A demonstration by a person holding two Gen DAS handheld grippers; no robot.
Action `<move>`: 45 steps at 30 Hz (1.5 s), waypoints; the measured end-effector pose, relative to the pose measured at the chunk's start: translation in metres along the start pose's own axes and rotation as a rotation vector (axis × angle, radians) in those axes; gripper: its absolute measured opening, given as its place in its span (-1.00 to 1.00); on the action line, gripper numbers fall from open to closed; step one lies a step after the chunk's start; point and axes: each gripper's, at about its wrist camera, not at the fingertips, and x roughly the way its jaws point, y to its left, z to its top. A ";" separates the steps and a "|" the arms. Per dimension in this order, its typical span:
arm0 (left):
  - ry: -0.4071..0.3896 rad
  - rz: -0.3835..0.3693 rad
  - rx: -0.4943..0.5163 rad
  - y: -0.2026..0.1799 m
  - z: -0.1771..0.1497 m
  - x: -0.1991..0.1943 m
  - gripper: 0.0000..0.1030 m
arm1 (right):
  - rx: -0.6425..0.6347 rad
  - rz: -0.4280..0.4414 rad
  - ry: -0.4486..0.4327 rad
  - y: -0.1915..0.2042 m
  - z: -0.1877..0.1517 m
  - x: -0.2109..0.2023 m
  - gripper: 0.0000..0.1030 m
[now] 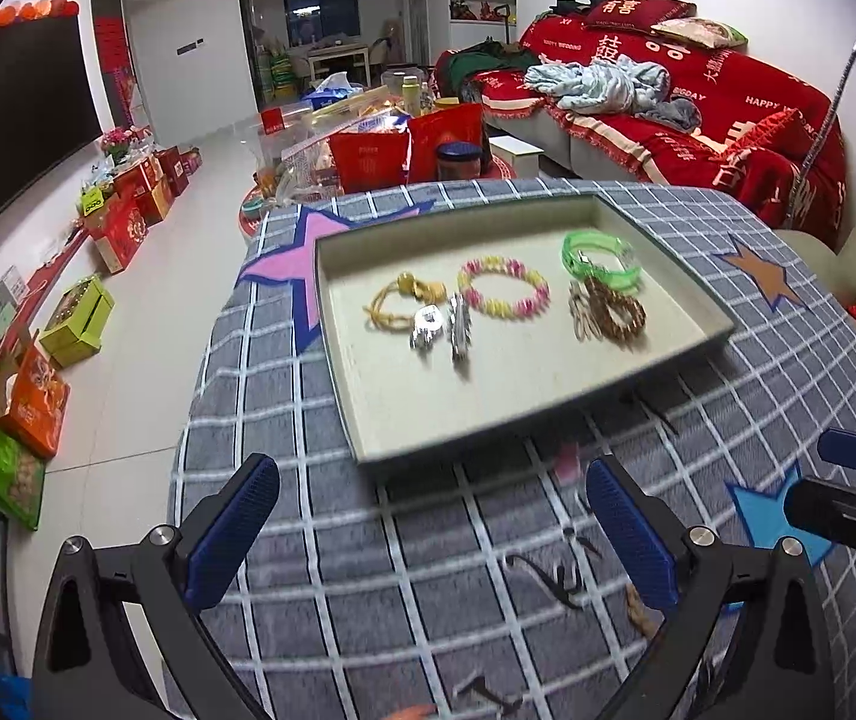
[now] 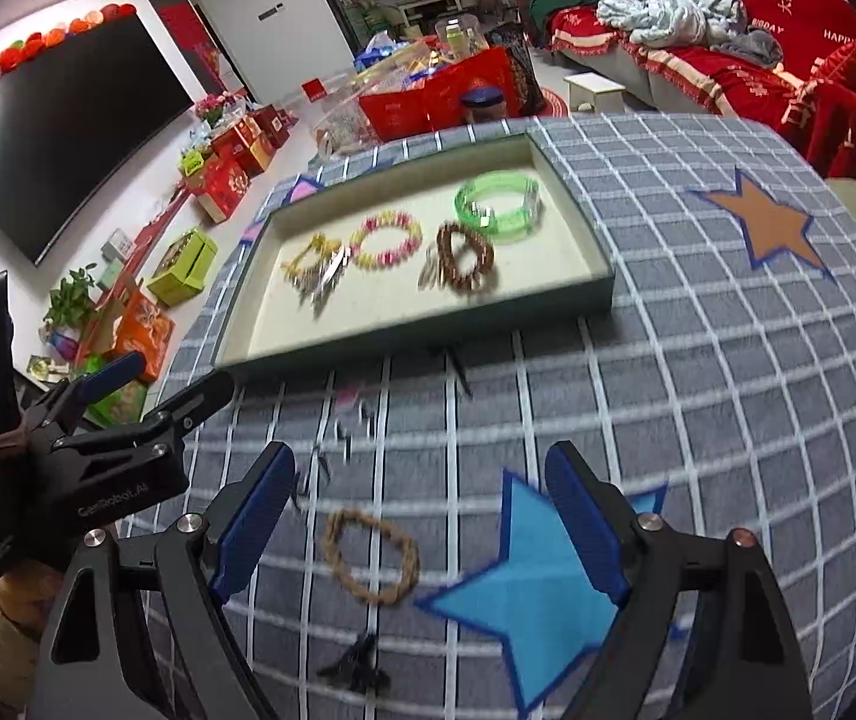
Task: Organize jewelry
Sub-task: 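Grasp the braided rope bracelet with the left tool while the right tool grasps the black hair claw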
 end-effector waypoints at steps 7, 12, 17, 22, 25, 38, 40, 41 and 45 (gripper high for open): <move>0.053 -0.064 0.011 -0.005 -0.026 0.001 1.00 | -0.019 -0.024 0.053 0.007 -0.044 -0.004 0.70; 0.095 -0.122 0.008 -0.009 -0.036 0.005 1.00 | -0.022 -0.015 0.087 0.015 -0.068 -0.003 0.70; 0.111 -0.131 0.043 -0.018 -0.041 0.010 1.00 | -0.037 -0.017 0.100 0.025 -0.086 0.001 0.70; 0.131 -0.144 0.092 -0.029 -0.044 0.017 1.00 | -0.051 -0.029 0.099 0.034 -0.097 0.005 0.69; 0.137 -0.152 0.119 -0.035 -0.044 0.021 1.00 | -0.063 -0.041 0.092 0.041 -0.101 0.009 0.53; 0.152 -0.205 0.231 -0.071 -0.043 0.028 0.96 | -0.093 -0.102 0.068 0.051 -0.110 0.015 -0.19; 0.154 -0.209 0.241 -0.075 -0.045 0.029 0.82 | -0.101 -0.107 0.065 0.053 -0.110 0.015 -0.19; 0.159 -0.209 0.253 -0.077 -0.046 0.029 0.63 | -0.104 -0.109 0.063 0.053 -0.111 0.014 -0.19; 0.157 -0.237 0.264 -0.081 -0.047 0.026 0.27 | -0.101 -0.098 0.068 0.052 -0.113 0.011 -0.19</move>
